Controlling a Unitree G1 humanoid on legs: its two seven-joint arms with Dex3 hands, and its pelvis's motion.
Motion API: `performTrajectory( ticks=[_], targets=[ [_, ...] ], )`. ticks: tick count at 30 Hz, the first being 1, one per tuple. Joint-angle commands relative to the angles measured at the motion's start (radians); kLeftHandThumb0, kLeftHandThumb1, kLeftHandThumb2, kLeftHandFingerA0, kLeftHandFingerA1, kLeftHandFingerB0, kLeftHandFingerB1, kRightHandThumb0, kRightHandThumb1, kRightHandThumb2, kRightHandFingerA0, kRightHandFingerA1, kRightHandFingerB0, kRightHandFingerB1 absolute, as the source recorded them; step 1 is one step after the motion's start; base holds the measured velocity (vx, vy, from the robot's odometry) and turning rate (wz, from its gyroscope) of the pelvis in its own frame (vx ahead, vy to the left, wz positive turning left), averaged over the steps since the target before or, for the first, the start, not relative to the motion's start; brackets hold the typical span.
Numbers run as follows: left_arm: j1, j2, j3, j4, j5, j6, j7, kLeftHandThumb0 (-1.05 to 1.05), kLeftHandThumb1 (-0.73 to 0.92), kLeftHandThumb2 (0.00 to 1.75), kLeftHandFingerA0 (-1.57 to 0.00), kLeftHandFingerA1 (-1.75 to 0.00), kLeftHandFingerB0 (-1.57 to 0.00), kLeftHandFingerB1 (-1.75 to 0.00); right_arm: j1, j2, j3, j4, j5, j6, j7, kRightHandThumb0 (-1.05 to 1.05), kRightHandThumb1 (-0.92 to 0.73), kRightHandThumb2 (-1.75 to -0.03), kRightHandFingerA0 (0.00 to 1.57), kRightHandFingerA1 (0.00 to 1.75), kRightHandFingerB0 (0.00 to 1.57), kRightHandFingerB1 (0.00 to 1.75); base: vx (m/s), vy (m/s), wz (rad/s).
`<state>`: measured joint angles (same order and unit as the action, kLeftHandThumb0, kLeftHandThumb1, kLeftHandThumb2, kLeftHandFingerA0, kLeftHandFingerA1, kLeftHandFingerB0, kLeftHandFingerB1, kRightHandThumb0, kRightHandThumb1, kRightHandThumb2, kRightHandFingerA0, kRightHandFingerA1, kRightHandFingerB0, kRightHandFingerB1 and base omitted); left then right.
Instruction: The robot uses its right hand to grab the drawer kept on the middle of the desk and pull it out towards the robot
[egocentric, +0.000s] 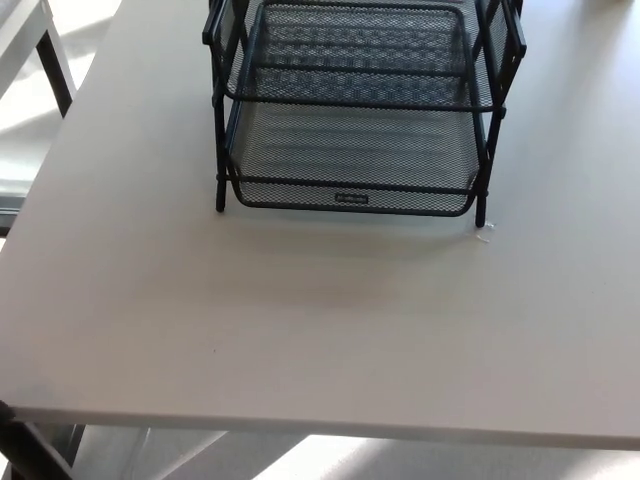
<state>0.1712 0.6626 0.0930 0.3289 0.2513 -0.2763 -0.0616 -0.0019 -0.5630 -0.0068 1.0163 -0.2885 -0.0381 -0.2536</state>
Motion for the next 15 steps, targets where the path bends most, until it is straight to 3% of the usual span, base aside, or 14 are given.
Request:
performTrajectory(
  ticks=[1,5,6,7,8,10,15],
  targets=[
    [0.023,0.166,0.007,-0.152,0.109,-0.258,-0.023,-0.25,0.58,0.57,-0.75,-0.77,-0.78,-0.58,-0.001,-0.130,-0.019,0.005,-0.056,-0.052,-0.186,-0.46,-0.46,-0.74,1.01,1.09,0.29,0.42,0.00,0.000,0.00],
    [0.017,0.171,-0.002,-0.133,0.116,-0.283,0.001,-0.25,0.58,0.57,-0.75,-0.80,-0.79,-0.59,0.034,-0.131,-0.056,-0.028,-0.024,-0.053,-0.195,-0.43,-0.46,-0.72,1.04,1.21,0.31,0.42,0.00,0.000,0.00],
    [0.020,0.174,-0.001,-0.140,0.114,-0.283,-0.001,-0.25,0.58,0.57,-0.74,-0.80,-0.79,-0.60,0.053,-0.145,-0.071,-0.059,-0.019,-0.036,-0.184,-0.35,-0.57,-0.59,1.02,1.33,0.35,0.34,0.00,0.000,0.00],
    [0.016,0.174,-0.004,-0.138,0.112,-0.286,-0.003,-0.25,0.58,0.57,-0.74,-0.81,-0.79,-0.60,0.062,-0.153,-0.085,-0.070,-0.009,-0.033,-0.170,-0.34,-0.57,-0.59,1.00,1.32,0.35,0.34,0.00,0.000,0.00],
    [0.015,0.174,-0.005,-0.135,0.111,-0.289,-0.002,-0.24,0.57,0.57,-0.74,-0.81,-0.80,-0.60,0.065,-0.158,-0.097,-0.076,-0.004,-0.034,-0.167,-0.41,-0.47,-0.71,1.01,1.16,0.31,0.41,0.00,0.000,0.00],
    [0.015,0.175,-0.005,-0.135,0.110,-0.290,-0.003,-0.25,0.57,0.57,-0.74,-0.82,-0.80,-0.60,0.063,-0.171,-0.105,-0.081,-0.011,-0.021,-0.168,-0.44,-0.47,-0.73,1.00,1.12,0.31,0.42,0.00,0.000,0.00],
    [0.014,0.178,-0.005,-0.131,0.112,-0.298,-0.002,-0.25,0.58,0.57,-0.75,-0.79,-0.80,-0.60,0.030,-0.216,-0.119,-0.059,-0.023,-0.034,-0.171,-0.45,-0.46,-0.72,1.02,1.18,0.33,0.42,0.00,0.000,0.00]
  ],
)
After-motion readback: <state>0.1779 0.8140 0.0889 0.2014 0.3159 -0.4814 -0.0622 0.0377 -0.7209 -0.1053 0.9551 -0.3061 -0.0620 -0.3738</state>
